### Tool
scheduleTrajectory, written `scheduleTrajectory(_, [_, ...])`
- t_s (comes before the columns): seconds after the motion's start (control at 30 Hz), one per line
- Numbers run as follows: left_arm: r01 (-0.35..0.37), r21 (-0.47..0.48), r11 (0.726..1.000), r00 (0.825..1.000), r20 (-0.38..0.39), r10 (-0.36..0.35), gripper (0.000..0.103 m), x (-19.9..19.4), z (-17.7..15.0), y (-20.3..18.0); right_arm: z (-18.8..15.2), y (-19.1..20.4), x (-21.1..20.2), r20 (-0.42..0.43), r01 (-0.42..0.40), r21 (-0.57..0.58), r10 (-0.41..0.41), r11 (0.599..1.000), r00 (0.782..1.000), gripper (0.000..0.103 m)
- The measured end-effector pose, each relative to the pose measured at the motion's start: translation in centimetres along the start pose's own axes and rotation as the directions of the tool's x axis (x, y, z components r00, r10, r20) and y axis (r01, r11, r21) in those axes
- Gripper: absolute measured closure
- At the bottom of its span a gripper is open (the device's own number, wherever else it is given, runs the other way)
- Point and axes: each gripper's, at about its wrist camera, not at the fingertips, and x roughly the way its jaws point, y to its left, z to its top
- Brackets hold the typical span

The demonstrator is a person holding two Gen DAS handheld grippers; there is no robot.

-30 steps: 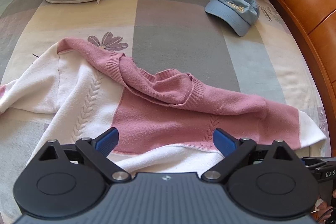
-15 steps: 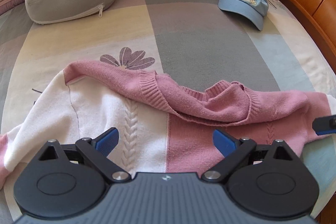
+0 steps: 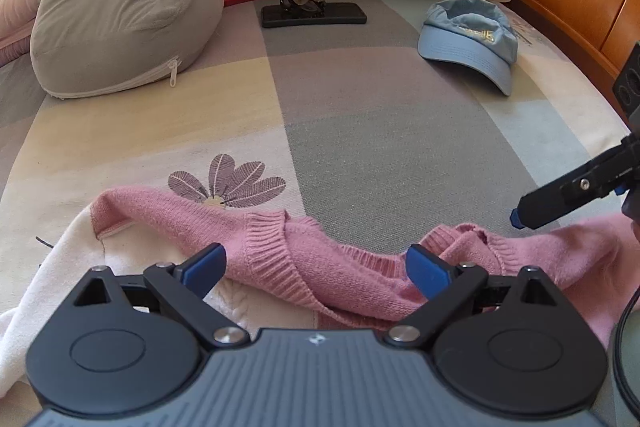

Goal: Fold clothes

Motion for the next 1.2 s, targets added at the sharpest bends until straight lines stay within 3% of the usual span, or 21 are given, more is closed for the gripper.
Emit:
scheduleTrajectory(0.13, [0.018, 0.005, 1.0, 0.999, -0.043, -0.018, 0.007, 1.1, 0.0, -0.7, 1.3, -1.6, 1.6, -0.123, -0.112, -0.018, 0.109, 0.994, 0.987, 0.0])
scheduleTrajectory(0.3, [0.011, -0.035, 0.999, 0.997, -0.075, -0.014, 0.007, 2.1, -0.9, -0.7, 2.7, -1.2, 4.2, -0.272, -0.247, -0.081, 0.218, 0.966, 0.937, 0.0])
scheduleTrajectory(0.47, [0.014, -0.093, 0.996, 0.995, -0.097, -0.023, 0.007, 2.7, -2.0, -0.4, 3.5, -0.5, 5.8, -0.33, -0.343, -0.115, 0.29, 0.932, 0.898, 0.0])
scheduleTrajectory(0.93, [0.024, -0.094, 0.995, 0.997, -0.076, -0.032, 0.005, 2.9, -2.4, -0.3, 1.0, -4.7, 0.8, -0.216, -0.447, 0.138, 0.467, 0.884, 0.857, 0.0])
scheduleTrajectory(1.2, [0.028, -0.093, 0.995, 0.995, -0.096, -0.037, 0.005, 3.1, -2.1, -0.3, 0.2, -3.9, 1.0, -0.256, -0.441, 0.113, 0.455, 0.89, 0.853, 0.0])
